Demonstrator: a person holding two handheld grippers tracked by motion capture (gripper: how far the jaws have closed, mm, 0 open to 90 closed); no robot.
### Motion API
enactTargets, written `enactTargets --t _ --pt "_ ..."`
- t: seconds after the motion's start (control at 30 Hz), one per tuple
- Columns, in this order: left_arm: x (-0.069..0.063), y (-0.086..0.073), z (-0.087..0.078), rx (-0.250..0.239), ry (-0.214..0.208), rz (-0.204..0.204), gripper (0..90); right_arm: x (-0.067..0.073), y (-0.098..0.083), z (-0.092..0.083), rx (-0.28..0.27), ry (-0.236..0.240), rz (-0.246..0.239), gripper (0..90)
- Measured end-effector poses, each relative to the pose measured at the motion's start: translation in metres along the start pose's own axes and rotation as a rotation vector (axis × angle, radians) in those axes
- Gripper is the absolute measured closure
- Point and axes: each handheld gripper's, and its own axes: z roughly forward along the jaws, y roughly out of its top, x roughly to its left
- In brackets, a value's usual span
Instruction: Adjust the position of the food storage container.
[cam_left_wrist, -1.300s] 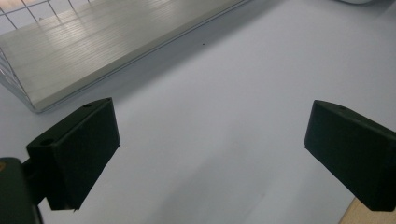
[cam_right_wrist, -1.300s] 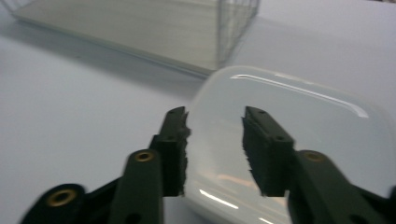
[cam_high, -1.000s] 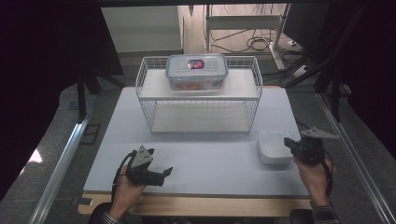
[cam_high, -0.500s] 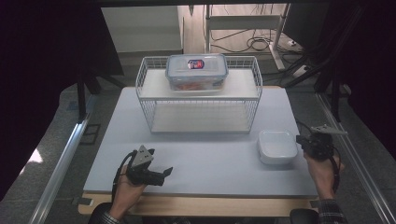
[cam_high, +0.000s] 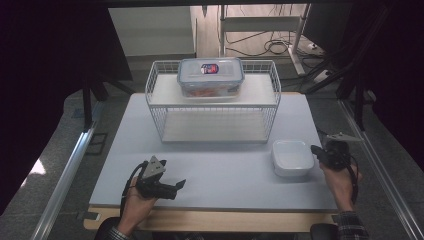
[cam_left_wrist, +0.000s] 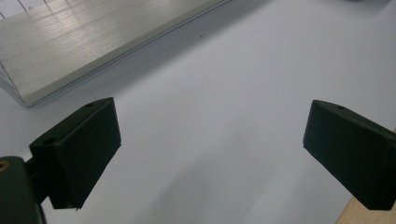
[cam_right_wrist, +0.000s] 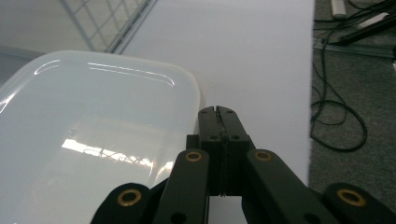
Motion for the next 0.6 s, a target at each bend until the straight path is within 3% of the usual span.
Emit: enactTargets --t 0.6 --pt "-0.002 0.0 0.002 0.011 -0.007 0.009 3.8 0.063 0.003 0.008 0.055 0.148 -0.092 89.5"
